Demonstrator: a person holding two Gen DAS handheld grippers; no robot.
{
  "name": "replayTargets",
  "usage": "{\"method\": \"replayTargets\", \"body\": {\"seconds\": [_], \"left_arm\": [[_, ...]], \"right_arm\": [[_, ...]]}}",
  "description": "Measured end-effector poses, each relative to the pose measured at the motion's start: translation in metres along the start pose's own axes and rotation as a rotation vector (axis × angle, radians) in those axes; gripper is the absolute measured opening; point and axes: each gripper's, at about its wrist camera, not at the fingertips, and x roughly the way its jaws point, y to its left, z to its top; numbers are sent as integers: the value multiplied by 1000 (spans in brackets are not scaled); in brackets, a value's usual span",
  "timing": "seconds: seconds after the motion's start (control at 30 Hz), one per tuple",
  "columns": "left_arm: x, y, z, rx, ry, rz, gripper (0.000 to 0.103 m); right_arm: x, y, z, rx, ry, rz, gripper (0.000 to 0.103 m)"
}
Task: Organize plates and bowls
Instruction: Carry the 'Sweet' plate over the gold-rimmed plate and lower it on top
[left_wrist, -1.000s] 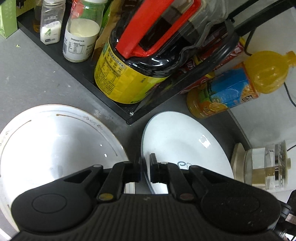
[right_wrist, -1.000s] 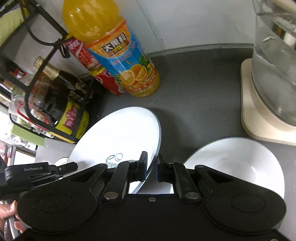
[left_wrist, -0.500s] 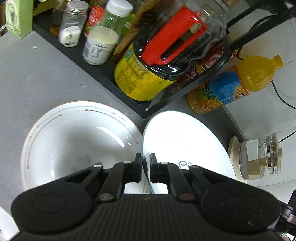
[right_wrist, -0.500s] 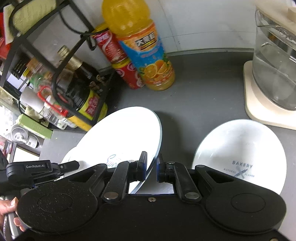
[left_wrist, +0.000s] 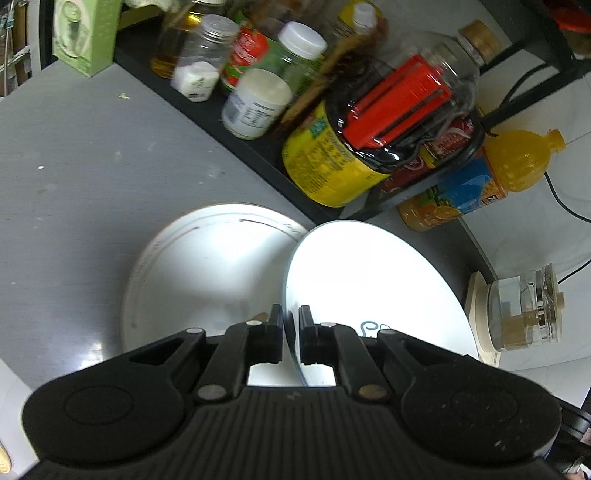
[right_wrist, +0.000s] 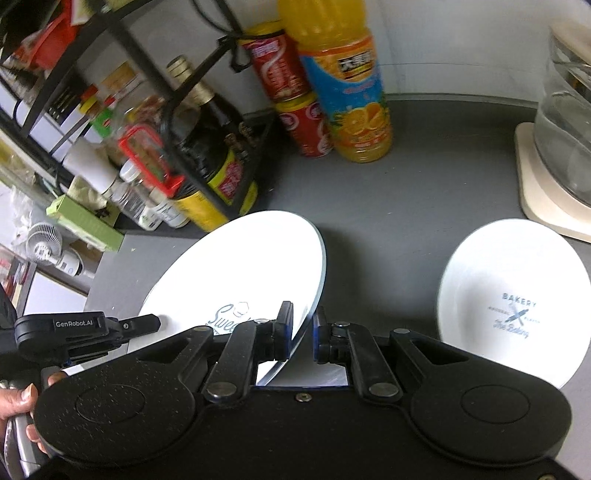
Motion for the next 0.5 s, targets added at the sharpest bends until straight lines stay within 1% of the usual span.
{"method": "replayTargets", "body": {"seconds": [0.27,0.5], "left_arm": [[-14,27,0,-9,-6,13,6],[-15,49,-3,-6,14,27,6]], "right_arm": [[6,27,-10,-28,27,0,11],[13,44,-26,-23,47,-14,11]]}}
